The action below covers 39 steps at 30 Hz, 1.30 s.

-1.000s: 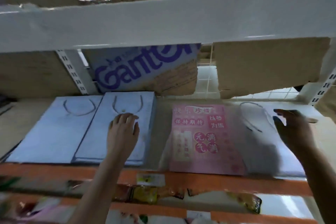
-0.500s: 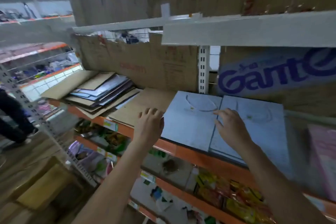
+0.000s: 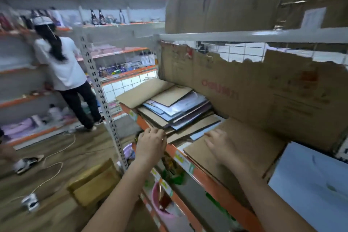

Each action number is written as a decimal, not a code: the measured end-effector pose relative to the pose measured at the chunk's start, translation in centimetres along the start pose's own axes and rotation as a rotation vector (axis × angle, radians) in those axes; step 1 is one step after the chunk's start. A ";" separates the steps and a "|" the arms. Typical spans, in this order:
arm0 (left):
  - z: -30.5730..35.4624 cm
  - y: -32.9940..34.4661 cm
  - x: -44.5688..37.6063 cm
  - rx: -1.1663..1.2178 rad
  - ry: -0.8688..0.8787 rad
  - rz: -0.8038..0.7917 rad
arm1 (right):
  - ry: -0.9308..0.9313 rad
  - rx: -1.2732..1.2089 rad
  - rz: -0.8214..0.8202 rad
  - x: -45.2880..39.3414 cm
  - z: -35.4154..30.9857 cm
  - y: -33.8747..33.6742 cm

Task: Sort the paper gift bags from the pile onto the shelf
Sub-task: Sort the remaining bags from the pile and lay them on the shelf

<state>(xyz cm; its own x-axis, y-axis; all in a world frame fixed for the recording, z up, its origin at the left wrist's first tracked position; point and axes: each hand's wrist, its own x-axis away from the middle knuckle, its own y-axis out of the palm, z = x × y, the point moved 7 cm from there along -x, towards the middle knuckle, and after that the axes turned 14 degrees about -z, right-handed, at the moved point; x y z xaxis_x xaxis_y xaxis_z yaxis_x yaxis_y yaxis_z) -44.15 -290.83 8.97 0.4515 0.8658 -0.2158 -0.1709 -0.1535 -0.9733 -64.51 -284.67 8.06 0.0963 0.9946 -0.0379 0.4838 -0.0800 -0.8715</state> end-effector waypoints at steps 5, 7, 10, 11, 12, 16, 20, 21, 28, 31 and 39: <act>-6.4 0.2 -5.4 0.039 -0.107 -0.011 | 0.054 -0.184 -0.127 -8.5 -2.3 1.0; -9.3 1.0 -7.1 0.059 -0.153 -0.031 | 0.063 -0.223 -0.144 -11.4 -3.3 1.3; -13.7 2.1 -9.7 0.076 -0.228 -0.068 | 0.099 -0.291 -0.148 -15.8 -4.1 1.9; -15.2 2.4 -10.7 0.063 -0.250 -0.077 | 0.111 -0.308 -0.138 -17.3 -4.3 2.1; -16.7 2.7 -11.7 0.053 -0.267 -0.088 | 0.130 -0.323 -0.132 -18.7 -4.4 2.3; -22.3 3.6 -16.6 0.168 -0.298 -0.099 | 0.255 -0.346 -0.090 -24.0 -3.9 3.0; -27.7 4.4 -22.1 0.504 -0.402 -0.094 | 0.418 -0.393 0.007 -28.2 -2.3 3.6; -29.0 4.6 -23.2 0.586 -0.429 -0.078 | 0.453 -0.418 0.037 -28.9 -2.1 3.8; -36.6 9.2 -28.6 1.131 -0.576 -0.200 | 0.663 -0.677 0.245 -31.0 -1.2 4.7; -37.1 10.0 -29.1 1.509 -0.561 -0.141 | 0.672 -0.823 0.327 -31.8 -0.1 5.2; -35.2 7.7 -31.2 1.906 -0.389 -0.300 | 0.571 -1.088 0.607 -30.1 -2.3 3.8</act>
<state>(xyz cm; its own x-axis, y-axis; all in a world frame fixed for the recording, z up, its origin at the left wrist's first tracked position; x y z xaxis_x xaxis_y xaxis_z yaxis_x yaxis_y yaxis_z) -28.71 -335.74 5.43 0.5015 0.8427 0.1958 -0.8179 0.3881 0.4247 -63.61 -315.07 7.03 0.7496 0.6415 0.1634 0.6446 -0.7635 0.0401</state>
